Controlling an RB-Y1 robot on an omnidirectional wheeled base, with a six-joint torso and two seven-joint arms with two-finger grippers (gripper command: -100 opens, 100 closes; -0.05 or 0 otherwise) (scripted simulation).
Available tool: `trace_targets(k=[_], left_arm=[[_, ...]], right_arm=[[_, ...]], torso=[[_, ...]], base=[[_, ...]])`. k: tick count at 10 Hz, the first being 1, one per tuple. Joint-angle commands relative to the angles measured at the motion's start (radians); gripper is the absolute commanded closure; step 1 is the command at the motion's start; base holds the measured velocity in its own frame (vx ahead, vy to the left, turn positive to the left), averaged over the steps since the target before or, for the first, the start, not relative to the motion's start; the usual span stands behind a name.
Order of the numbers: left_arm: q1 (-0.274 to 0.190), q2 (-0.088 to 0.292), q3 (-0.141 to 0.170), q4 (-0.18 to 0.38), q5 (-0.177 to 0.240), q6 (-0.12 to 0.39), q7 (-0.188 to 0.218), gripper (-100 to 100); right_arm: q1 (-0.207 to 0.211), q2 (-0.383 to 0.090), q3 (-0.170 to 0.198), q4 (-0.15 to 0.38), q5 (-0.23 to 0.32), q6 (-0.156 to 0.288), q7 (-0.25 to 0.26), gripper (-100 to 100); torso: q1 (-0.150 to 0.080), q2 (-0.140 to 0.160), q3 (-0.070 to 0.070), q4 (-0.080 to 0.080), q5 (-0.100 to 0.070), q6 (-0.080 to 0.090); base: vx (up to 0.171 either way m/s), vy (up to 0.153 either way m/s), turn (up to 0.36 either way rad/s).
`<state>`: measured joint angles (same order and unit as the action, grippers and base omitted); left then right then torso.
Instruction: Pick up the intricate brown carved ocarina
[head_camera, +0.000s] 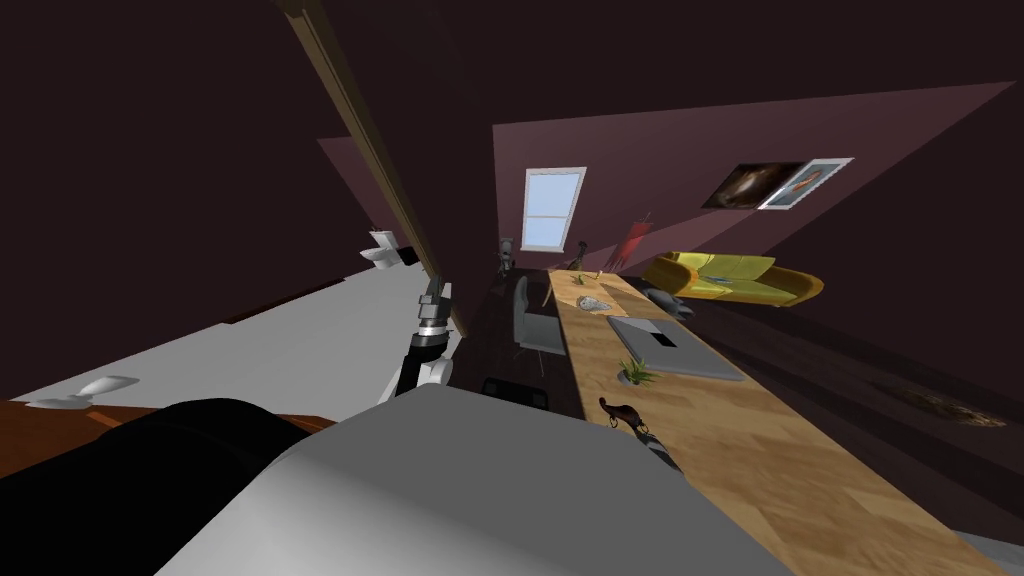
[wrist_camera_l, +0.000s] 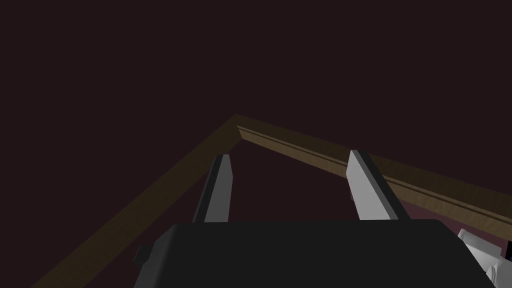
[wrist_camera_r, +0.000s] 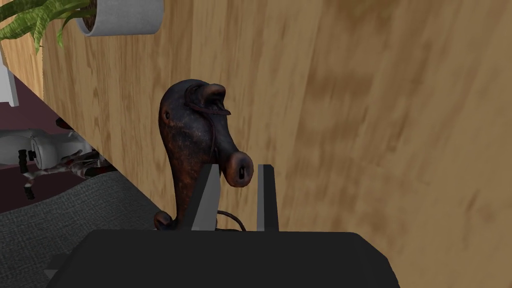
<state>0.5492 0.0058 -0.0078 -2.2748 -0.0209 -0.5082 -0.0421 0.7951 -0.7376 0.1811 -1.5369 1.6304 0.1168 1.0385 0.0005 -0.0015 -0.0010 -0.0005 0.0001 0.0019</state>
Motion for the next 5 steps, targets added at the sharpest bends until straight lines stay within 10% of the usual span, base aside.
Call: trace_targets(k=[1, 2, 3, 4, 5], left_arm=[[0.000, 0.000, 0.000, 0.000, 0.000, 0.000, 0.000, 0], [0.000, 0.000, 0.000, 0.000, 0.000, 0.000, 0.000, 0], [0.000, 0.000, 0.000, 0.000, 0.000, 0.000, 0.000, 0], [0.000, 0.000, 0.000, 0.000, 0.000, 0.000, 0.000, 0], [0.000, 0.000, 0.000, 0.000, 0.000, 0.000, 0.000, 0]], right_arm=[[0.000, 0.000, 0.000, 0.000, 0.000, 0.000, 0.000, 100], [0.000, 0.000, 0.000, 0.000, 0.000, 0.000, 0.000, 100], [0.000, 0.000, 0.000, 0.000, 0.000, 0.000, 0.000, 0], [0.025, -0.028, -0.008, -0.028, 0.003, -0.006, -0.019, 100], [0.011, -0.010, -0.011, -0.015, -0.006, -0.009, 0.003, 100]], torso=[[0.000, 0.000, 0.000, 0.000, 0.000, 0.000], [0.000, 0.000, 0.000, 0.000, 0.000, 0.000], [0.000, 0.000, 0.000, 0.000, 0.000, 0.000], [0.000, 0.000, 0.000, 0.000, 0.000, 0.000], [0.002, 0.001, 0.001, 0.000, 0.001, 0.001]], base=[[0.000, 0.000, 0.000], [0.000, 0.000, 0.000], [0.000, 0.000, 0.000], [-0.008, 0.031, -0.113], [-0.007, 0.021, -0.040]])
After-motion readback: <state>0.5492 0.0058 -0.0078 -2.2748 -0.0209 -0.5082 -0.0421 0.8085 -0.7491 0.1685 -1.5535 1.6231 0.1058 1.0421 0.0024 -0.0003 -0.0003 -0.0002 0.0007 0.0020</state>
